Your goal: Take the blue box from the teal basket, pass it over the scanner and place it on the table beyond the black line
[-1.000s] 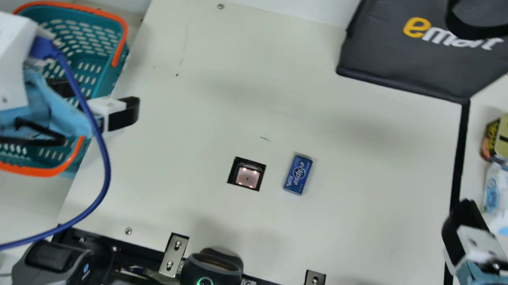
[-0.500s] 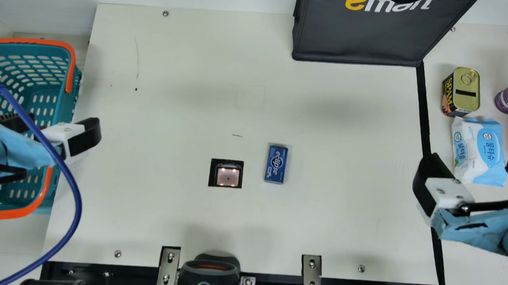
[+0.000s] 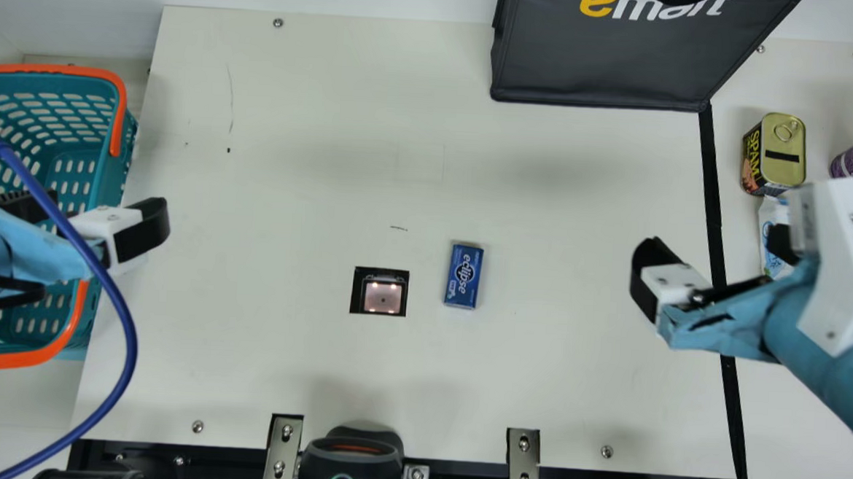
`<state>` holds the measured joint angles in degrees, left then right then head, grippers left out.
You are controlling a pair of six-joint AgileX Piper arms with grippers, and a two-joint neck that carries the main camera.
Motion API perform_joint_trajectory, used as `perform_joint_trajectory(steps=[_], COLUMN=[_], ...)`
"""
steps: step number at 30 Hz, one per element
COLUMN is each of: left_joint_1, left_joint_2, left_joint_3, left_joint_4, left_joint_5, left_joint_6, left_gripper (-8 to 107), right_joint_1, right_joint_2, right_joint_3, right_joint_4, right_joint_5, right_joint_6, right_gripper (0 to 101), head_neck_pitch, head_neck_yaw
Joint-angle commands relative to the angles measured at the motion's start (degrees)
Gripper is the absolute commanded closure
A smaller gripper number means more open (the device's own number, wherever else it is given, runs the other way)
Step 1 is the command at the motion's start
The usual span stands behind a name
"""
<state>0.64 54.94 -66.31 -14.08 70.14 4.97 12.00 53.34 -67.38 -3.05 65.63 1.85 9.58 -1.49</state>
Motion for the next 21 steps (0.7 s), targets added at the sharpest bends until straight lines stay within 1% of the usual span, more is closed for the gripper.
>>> perform_joint_trajectory(steps=[1,11,21], left_joint_1=[0.0,0.0,0.0], left_joint_2=[0.0,0.0,0.0], left_joint_3=[0.0,0.0,0.0], left_joint_4=[0.0,0.0,0.0], left_joint_5=[0.0,0.0,0.0], left_joint_6=[0.0,0.0,0.0], left_gripper=[9,9,9], right_joint_1=[2.8,12.7,20.0], right_joint_2=[1.9,12.1,20.8], right_joint_3=[0.0,-1.7,-3.9], right_joint_4=[-1.0,-4.9,-7.5], right_joint_5=[-0.1,-0.8,-1.3], right_joint_6=[2.4,15.9,28.5], right_gripper=[6,6,6], head_neck_pitch=[-1.7,-1.7,-1.7], head_neck_yaw=[-0.1,-0.1,-0.1])
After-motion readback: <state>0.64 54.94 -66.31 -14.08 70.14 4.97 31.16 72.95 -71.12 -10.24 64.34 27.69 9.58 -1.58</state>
